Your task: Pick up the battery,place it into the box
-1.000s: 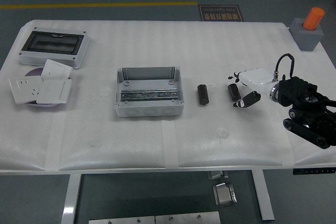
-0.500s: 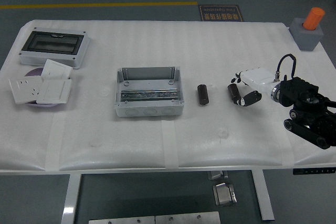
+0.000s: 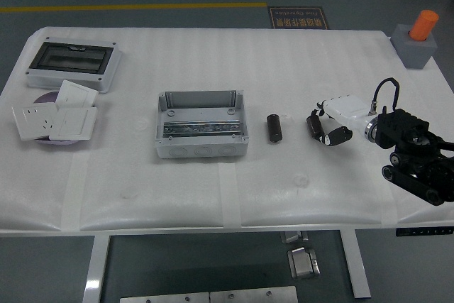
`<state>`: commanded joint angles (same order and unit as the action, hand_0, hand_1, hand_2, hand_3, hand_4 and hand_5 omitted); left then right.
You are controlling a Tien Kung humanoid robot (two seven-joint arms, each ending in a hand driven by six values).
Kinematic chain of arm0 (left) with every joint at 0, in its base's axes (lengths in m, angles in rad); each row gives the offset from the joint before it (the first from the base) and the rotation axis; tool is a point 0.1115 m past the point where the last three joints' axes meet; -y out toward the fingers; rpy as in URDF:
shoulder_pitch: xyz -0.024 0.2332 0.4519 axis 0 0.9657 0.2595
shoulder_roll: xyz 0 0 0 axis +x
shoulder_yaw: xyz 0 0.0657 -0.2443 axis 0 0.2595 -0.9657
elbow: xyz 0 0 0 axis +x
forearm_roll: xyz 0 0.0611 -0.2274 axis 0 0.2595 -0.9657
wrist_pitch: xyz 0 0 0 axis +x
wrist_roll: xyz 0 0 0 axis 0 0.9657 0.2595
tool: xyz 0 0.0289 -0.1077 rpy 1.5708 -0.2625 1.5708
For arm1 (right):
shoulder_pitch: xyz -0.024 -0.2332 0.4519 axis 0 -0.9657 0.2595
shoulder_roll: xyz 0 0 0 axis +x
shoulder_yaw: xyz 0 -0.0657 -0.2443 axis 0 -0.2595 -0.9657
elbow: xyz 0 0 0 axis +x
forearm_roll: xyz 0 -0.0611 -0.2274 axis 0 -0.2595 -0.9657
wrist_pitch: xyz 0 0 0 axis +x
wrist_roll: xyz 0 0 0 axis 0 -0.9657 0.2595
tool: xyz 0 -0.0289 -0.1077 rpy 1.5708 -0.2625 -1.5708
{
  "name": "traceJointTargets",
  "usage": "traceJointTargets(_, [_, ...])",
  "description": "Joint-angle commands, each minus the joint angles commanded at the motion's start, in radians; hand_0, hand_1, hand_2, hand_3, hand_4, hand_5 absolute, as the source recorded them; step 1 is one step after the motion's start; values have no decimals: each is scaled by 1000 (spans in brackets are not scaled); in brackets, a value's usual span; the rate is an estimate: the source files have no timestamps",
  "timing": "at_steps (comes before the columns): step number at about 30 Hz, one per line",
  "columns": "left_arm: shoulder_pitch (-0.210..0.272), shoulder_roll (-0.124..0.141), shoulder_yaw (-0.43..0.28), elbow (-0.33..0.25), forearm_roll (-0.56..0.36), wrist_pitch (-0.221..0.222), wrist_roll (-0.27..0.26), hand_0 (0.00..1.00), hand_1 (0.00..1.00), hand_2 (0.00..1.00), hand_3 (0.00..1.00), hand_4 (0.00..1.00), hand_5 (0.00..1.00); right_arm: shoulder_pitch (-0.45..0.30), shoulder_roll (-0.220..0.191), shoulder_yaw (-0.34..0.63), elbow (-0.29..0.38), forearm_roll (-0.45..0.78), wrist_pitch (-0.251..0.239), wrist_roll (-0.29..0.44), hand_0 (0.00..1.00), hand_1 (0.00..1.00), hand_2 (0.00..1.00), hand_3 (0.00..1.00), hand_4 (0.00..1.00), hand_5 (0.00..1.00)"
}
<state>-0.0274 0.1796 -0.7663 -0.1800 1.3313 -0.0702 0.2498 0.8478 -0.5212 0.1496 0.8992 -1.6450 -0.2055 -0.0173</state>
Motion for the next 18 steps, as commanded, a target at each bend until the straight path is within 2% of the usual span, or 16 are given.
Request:
traceJointTargets(10, [2, -3, -4, 0, -3, 9, -7, 627, 640, 450, 578, 444, 378, -19, -28, 96, 59, -15, -24, -6, 668, 598, 660, 688, 463, 193])
traceJointTargets(14, [5, -3, -12, 0, 4, 10, -5, 627, 640, 450, 578, 444, 378, -38, -39, 170, 127, -46, -31, -24, 668, 598, 660, 688, 463, 193])
traceJointTargets(18, [10, -5, -26, 0, 17, 9, -1, 627, 641, 451, 578, 445, 381, -60, -22, 256, 211, -89, -39, -45, 656, 577, 650, 686, 459, 194])
